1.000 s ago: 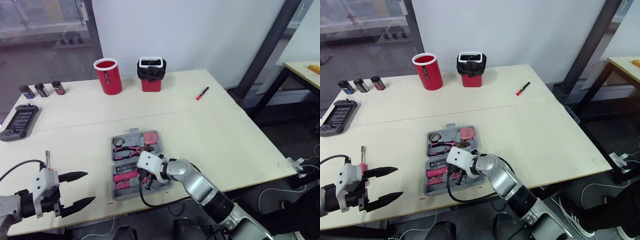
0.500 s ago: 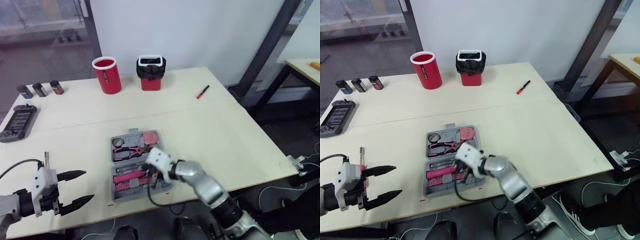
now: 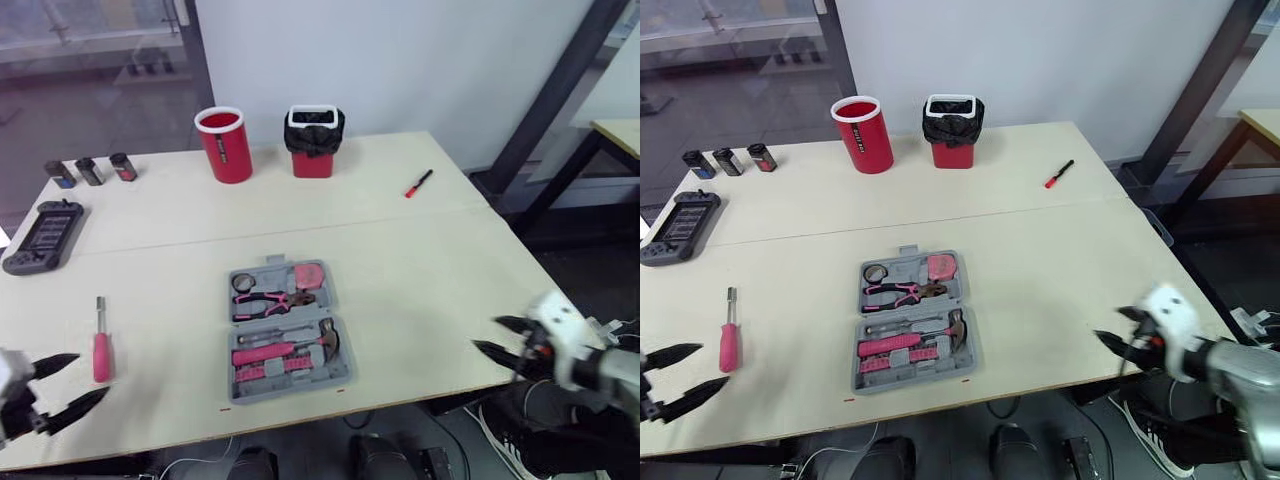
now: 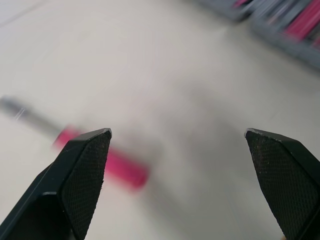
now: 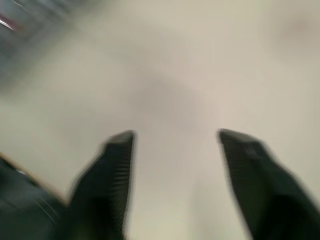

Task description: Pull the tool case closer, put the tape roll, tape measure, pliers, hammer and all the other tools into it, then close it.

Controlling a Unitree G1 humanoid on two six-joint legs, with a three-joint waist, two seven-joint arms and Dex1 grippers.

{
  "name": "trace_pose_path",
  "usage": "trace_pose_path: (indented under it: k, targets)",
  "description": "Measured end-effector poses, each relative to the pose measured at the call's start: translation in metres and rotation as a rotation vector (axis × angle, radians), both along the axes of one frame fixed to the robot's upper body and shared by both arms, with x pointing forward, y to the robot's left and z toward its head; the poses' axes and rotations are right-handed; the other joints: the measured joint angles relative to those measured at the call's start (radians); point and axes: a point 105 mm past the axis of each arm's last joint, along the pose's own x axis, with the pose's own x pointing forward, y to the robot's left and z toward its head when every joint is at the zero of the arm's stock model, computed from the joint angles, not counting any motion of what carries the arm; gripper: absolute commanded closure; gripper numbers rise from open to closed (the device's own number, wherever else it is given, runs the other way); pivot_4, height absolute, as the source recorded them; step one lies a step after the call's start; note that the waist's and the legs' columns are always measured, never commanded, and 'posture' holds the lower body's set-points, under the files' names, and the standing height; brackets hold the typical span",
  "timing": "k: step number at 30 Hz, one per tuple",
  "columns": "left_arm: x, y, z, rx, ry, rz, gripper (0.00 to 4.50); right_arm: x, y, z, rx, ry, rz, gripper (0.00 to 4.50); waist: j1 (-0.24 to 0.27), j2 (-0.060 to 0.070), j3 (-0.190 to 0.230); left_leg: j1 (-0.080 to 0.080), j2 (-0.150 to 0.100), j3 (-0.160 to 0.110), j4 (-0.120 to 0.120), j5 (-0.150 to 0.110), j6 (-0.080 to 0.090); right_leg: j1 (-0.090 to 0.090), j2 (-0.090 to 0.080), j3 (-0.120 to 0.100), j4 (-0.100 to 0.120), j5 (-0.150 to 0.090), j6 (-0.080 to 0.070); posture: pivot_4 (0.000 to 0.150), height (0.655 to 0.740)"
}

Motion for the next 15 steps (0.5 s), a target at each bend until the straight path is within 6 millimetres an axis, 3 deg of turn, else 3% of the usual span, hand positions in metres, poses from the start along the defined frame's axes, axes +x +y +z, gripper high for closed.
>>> trace_pose_path:
  k: [4, 7, 15]
  targets:
    - [-0.023, 0.048, 0.002, 0.047, 0.024, 0.168, 0.00, -0.015, -0.041, -0.002, 0.003, -0.001, -0.082, 0.06, -0.001, -0.004, 0.002, 0.003, 0.000, -0.001, 0.000, 0.000, 0.000, 0.000, 0.000, -0.001, 0.000, 0.000, 0.000, 0.150, 0.7387]
    - [-0.036, 0.067, 0.003, 0.051, 0.022, 0.249, 0.00, -0.019, -0.054, -0.005, 0.003, -0.006, -0.119, 0.06, -0.002, -0.004, 0.003, 0.003, 0.000, 0.000, 0.000, 0.000, 0.000, -0.001, 0.000, -0.001, 0.000, 0.000, 0.000, 0.150, 0.7387]
    - [-0.032, 0.063, -0.001, 0.030, -0.012, 0.231, 0.00, -0.014, -0.052, -0.003, -0.008, -0.044, -0.102, 0.06, 0.005, -0.003, 0.004, 0.003, 0.000, 0.000, -0.002, 0.000, -0.001, 0.000, 0.000, -0.001, 0.002, 0.003, -0.005, 0.150, 0.7387]
